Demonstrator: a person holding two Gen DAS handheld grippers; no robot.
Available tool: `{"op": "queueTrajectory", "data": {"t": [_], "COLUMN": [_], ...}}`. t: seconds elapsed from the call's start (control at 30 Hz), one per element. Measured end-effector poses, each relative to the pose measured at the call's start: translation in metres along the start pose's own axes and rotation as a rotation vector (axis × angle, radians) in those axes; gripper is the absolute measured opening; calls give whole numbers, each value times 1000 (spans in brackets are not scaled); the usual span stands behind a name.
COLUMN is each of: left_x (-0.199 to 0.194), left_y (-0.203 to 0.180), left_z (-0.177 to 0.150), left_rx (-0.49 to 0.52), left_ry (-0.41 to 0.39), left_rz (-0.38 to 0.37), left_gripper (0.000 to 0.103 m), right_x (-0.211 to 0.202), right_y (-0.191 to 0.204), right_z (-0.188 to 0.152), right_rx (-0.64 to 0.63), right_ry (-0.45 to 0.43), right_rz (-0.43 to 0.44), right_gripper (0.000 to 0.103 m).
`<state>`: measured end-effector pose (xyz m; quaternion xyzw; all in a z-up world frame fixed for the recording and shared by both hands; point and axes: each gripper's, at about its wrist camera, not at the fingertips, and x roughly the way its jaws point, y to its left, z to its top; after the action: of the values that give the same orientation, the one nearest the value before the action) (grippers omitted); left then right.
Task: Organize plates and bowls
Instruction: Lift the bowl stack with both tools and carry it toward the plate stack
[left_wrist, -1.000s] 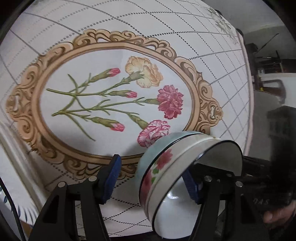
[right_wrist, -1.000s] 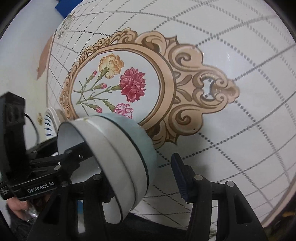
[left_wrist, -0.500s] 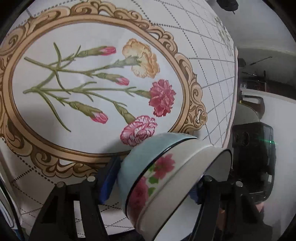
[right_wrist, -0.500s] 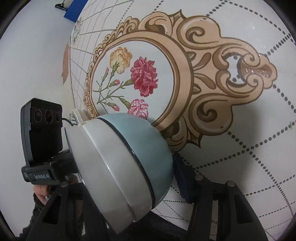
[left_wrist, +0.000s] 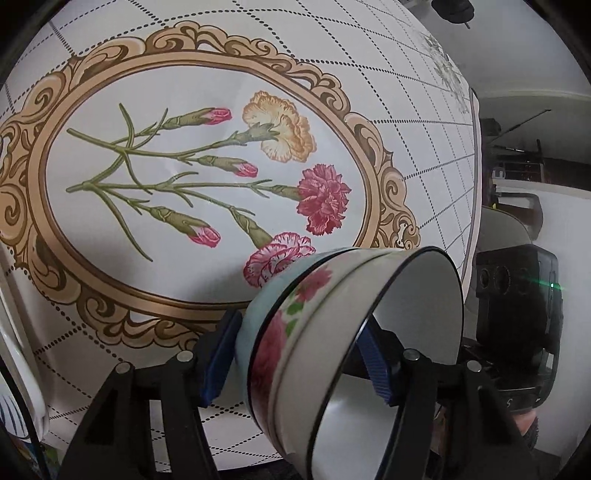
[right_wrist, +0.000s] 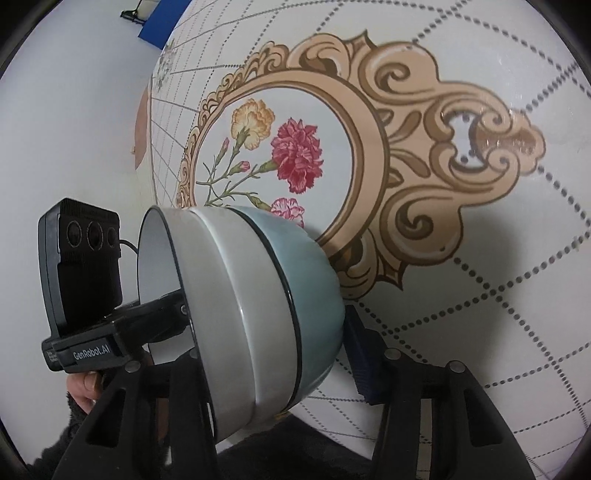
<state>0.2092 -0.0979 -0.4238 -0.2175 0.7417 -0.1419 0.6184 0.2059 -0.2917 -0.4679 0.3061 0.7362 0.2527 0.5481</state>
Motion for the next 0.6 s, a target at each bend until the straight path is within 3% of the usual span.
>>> {"op": "queueTrajectory", "data": {"t": [0.33, 0.6], "left_x": [-7, -17], "left_y": [4, -7], "left_z": [-9, -8], "left_rx": [1, 23], "left_ry": [-56, -96], "left_rz": [-6, 1], "left_gripper": [61, 61], "right_x": [2, -11], "right_y": [22, 31], "right_z": [0, -3], "right_rx": [-77, -106], "right_ry": [-30, -59], "right_rz": [-81, -88], "right_gripper": [52, 52]}}
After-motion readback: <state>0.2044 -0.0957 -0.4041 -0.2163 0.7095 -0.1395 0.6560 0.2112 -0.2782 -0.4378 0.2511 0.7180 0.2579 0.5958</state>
